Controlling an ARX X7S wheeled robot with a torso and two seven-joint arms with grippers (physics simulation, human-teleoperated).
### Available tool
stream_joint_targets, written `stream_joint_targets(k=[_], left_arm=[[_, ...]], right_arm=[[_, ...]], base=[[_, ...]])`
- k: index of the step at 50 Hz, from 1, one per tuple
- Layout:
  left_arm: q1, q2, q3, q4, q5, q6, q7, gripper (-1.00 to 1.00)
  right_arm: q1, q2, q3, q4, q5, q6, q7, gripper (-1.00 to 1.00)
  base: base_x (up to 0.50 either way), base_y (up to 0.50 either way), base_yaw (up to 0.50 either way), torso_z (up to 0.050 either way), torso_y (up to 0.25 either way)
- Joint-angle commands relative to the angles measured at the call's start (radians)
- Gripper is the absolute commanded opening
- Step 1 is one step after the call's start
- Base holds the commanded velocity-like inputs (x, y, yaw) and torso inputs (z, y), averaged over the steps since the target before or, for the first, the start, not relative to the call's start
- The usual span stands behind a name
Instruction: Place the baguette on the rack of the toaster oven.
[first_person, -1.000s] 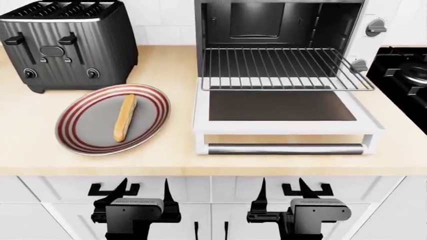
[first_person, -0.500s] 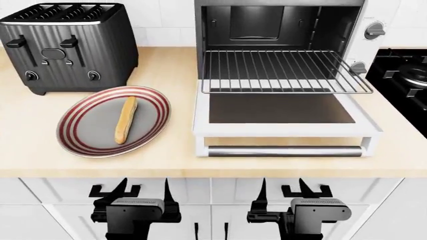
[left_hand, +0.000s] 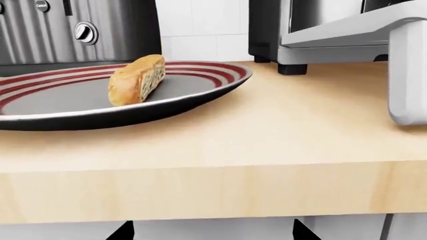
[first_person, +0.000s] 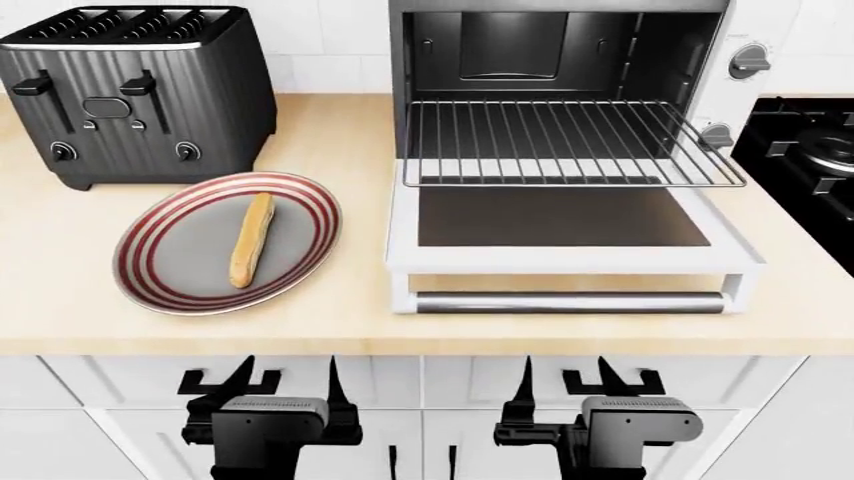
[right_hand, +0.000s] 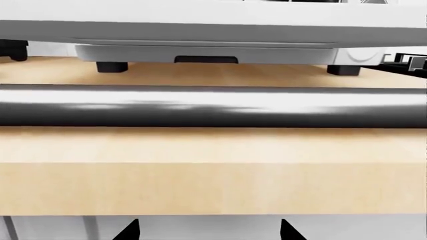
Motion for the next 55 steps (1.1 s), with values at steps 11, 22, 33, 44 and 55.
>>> stream_joint_targets(k=[11, 22, 33, 44, 55], left_arm=[[0.106, -0.136, -0.081, 0.278, -0.185, -0.238, -0.087, 1.0], [0.093, -0.242, -0.168, 0.73, -0.3, -0.546, -0.125, 1.0], [0.042, -0.356, -0.278, 0.867, -0.424, -0.734, -0.163, 1.0], [-0.235, -0.47, -0.415, 0.884, -0.807, -1.115, -0.251, 1.0], [-0.662, -0.563, -0.438, 0.658, -1.301, -1.443, -0.51, 1.0]], right_arm=[[-0.003, -0.013, 0.008, 0.035, -0.078, -0.107, 0.098, 1.0], [-0.079, 0.195, 0.178, -0.316, 0.138, 0.126, 0.015, 1.0], [-0.032, 0.391, 0.278, -0.591, 0.282, 0.466, 0.048, 1.0], [0.302, 0.491, 0.291, -0.689, 0.496, 0.872, 0.132, 1.0], [0.598, 0.583, 0.377, -0.657, 0.702, 1.133, 0.16, 1.0]], base=[[0.0, 0.0, 0.0, 0.0, 0.0], [0.0, 0.0, 0.0, 0.0, 0.0], [0.0, 0.0, 0.0, 0.0, 0.001], [0.0, 0.0, 0.0, 0.0, 0.0], [0.0, 0.0, 0.0, 0.0, 0.0]])
